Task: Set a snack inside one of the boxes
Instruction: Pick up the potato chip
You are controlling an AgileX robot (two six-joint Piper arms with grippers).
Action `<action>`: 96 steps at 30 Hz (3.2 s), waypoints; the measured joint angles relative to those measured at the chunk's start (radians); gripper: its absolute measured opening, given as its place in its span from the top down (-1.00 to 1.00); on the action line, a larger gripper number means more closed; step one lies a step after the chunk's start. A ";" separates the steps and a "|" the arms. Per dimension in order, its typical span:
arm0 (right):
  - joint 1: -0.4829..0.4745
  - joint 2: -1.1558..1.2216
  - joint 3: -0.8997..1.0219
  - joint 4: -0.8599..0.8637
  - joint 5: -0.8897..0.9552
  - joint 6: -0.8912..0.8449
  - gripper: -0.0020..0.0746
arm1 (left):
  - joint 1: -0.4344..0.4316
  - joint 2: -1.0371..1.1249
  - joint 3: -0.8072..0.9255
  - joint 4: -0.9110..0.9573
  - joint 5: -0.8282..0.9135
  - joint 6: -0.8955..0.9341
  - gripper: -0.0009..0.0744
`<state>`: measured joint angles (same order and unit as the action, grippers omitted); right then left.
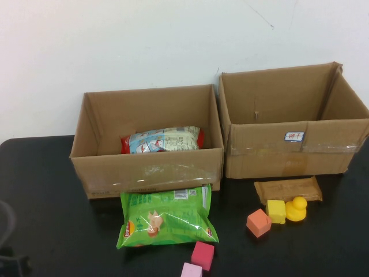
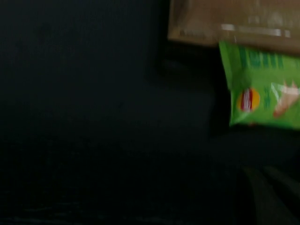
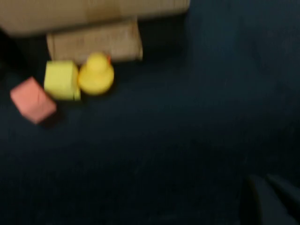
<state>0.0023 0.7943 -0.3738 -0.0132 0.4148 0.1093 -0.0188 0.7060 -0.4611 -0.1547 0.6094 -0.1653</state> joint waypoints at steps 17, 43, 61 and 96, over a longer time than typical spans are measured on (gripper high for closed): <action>0.002 0.158 -0.143 0.192 0.185 -0.232 0.95 | 0.000 0.516 -0.054 -0.768 -0.017 0.872 0.98; 0.002 0.185 -0.145 0.263 0.154 -0.294 0.95 | -0.267 1.122 -0.361 -0.736 -0.422 1.261 -0.61; 0.002 0.185 -0.145 0.289 0.154 -0.296 0.96 | -0.275 1.377 -0.519 -0.774 -0.402 1.255 -0.28; 0.002 0.185 -0.145 0.329 0.154 -0.296 0.96 | -0.277 0.994 -0.524 -0.758 -0.003 1.184 0.96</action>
<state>0.0047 0.9794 -0.5190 0.3159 0.5685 -0.1867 -0.2963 1.6998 -0.9847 -0.9130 0.6063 1.0191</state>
